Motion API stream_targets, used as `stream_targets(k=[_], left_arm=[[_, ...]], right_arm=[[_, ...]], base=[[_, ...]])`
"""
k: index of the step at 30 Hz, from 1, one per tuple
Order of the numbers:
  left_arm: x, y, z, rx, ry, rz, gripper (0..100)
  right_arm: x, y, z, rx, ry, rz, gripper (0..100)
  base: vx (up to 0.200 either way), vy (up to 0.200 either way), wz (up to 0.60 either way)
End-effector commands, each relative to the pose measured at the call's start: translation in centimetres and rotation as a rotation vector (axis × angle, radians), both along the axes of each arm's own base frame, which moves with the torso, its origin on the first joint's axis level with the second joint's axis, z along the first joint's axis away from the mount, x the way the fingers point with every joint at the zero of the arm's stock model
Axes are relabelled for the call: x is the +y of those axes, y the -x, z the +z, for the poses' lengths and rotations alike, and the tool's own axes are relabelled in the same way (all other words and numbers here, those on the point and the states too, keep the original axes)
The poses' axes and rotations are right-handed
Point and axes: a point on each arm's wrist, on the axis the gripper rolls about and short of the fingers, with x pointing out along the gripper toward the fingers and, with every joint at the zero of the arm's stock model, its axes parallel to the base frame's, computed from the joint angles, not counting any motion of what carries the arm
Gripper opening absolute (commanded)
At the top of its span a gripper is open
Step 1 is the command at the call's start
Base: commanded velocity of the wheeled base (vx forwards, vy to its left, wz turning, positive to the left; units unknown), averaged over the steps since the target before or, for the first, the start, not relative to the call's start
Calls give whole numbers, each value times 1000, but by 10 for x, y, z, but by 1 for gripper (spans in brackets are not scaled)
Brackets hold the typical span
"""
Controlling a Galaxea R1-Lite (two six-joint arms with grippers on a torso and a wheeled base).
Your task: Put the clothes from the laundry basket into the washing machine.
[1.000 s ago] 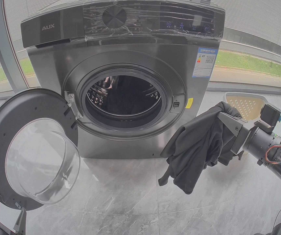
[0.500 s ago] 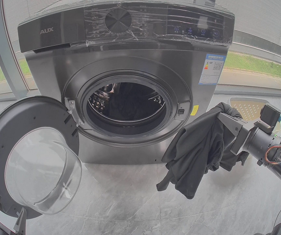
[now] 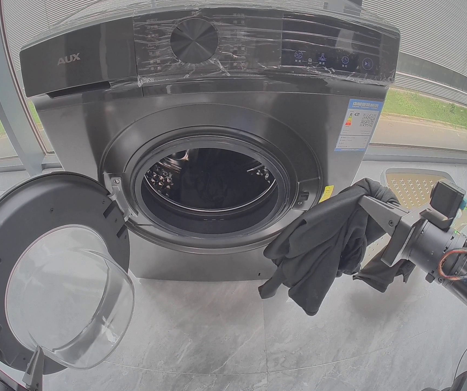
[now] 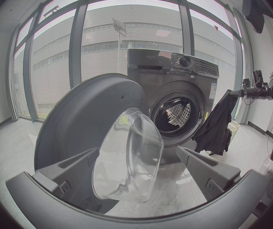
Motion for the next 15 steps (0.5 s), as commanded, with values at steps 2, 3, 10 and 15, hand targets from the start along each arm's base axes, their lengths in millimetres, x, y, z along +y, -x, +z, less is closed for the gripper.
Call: stream_targets(k=[2, 3, 10, 15], left_arm=[[0, 0, -5, 2, -1, 5, 100], [0, 0, -5, 1, -4, 9, 100], [0, 0, -5, 2, -12, 7, 100], [0, 0, -5, -3, -23, 9, 100]], right_arm=[[3, 2, -2, 6, 3, 29, 0], [6, 2, 2, -1, -9, 65, 0], [33, -2, -3, 35, -13, 162, 0], [48, 7, -3, 90, -78, 234, 0]], base=[[0, 0, 0], [0, 0, 0], [0, 0, 0], [0, 0, 0]])
